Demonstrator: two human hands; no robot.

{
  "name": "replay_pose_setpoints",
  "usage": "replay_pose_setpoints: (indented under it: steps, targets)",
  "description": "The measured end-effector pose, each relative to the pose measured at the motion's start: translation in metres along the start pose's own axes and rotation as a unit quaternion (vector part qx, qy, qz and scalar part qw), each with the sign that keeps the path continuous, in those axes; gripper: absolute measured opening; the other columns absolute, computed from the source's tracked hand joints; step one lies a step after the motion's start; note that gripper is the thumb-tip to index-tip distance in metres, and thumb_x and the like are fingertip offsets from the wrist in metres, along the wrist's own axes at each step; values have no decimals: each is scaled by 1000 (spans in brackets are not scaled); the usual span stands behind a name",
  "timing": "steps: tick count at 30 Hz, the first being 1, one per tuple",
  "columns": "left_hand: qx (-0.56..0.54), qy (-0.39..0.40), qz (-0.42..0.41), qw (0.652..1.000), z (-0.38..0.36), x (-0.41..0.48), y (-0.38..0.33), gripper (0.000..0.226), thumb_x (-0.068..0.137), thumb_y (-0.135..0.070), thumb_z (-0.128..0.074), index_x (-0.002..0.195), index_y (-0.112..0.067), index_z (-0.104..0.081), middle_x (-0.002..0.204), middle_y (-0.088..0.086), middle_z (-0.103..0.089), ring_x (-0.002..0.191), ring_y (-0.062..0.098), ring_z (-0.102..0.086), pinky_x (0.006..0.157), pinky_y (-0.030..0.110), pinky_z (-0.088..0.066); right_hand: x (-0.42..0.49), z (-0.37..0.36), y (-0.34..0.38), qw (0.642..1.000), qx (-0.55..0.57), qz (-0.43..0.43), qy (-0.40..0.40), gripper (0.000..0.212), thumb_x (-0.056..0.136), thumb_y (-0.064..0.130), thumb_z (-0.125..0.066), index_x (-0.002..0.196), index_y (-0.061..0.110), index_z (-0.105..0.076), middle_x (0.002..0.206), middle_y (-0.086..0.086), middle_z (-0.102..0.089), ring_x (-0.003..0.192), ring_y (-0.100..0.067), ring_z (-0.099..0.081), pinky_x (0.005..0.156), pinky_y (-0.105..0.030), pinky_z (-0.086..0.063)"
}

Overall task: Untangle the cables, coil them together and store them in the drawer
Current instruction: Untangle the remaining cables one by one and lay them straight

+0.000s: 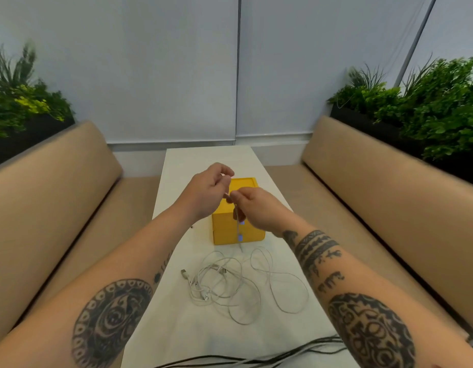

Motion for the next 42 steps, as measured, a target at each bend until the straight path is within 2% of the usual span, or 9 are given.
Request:
replay_pose_setpoints:
  steps: [5, 9, 12, 17, 21, 25, 34, 39, 42]
  targets:
    - [-34, -6, 9, 999, 3, -10, 17, 23, 106, -24, -38, 114, -22, -60, 95, 3, -67, 75, 1, -64, 71, 13, -46, 0, -21, 9, 947, 310, -51, 60, 42, 102, 46, -46, 95, 10, -66, 63, 3, -38, 56, -15, -34, 67, -33, -51]
    - [-17, -59, 68, 996, 11, -13, 45, 28, 103, -36, -44, 107, -18, -65, 100, -2, -67, 96, 13, -61, 83, 32, -48, 5, -19, 9, 959, 277, -62, 16, 41, 102, 47, -47, 99, 12, -67, 68, 3, -39, 46, -11, -32, 51, -26, -42]
    - [1, -112, 224, 968, 22, -21, 71, 47, 99, -47, -37, 93, -10, -66, 94, 4, -64, 87, 28, -59, 78, 42, -50, 10, -12, 8, 975, 217, -33, -16, 39, 102, 47, -47, 99, 14, -67, 74, 2, -45, 49, -13, -35, 50, -28, -40]
    - [-314, 72, 449, 833, -2, -44, 74, 81, 99, -67, -21, 111, 0, -64, 90, 9, -72, 60, 20, -55, 54, 27, -45, 6, -14, 14, 996, 65, 54, 7, 32, 99, 47, -53, 85, 21, -68, 60, 15, -55, 50, -10, -45, 52, -28, -43]
    - [-455, 95, 432, 773, -6, -38, 73, 74, 102, -58, -28, 111, 8, -61, 87, 15, -69, 70, 24, -62, 63, 32, -49, -7, -39, 5, 979, -121, 89, 136, 24, 95, 45, -61, 82, 26, -64, 61, 19, -58, 59, 3, -51, 58, -16, -40]
    - [-490, -40, 426, 759, 6, -28, 84, 38, 108, -35, -30, 97, -13, -58, 61, -6, -45, 47, 8, -43, 49, 21, -39, -16, -59, -32, 957, -196, 55, 208, 31, 94, 51, -59, 96, 22, -71, 91, 11, -67, 88, -11, -62, 78, -33, -53]
    - [-535, -100, 299, 784, 30, -5, 73, 37, 105, -50, -33, 87, -21, -49, 54, -9, -27, 40, 6, -20, 36, 18, -21, -6, -58, -53, 984, -31, 17, 176, 27, 95, 46, -61, 91, 22, -74, 75, 9, -67, 65, -9, -59, 64, -27, -52]
    - [-602, -102, 217, 761, 76, 11, 47, 36, 106, -43, -35, 80, -22, -49, 52, -9, -29, 38, 5, -21, 31, 16, -16, 12, -38, -50, 960, 206, -34, 185, 40, 102, 45, -49, 108, 12, -71, 100, -6, -74, 81, -26, -69, 71, -39, -58]
    - [-636, -103, 182, 743, 108, 18, 34, 41, 106, -44, -34, 75, -23, -50, 50, -9, -29, 37, 4, -22, 30, 15, -17, 19, -38, -51, 950, 201, -48, 236, 51, 99, 56, -42, 115, 16, -69, 113, -4, -73, 98, -28, -70, 80, -42, -56]
Point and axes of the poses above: each hand's wrist, its own x-axis towards the middle knuckle, its own z-axis out of the back of the hand, y = z × x, the point moved 5 cm from there along x, towards the middle knuckle
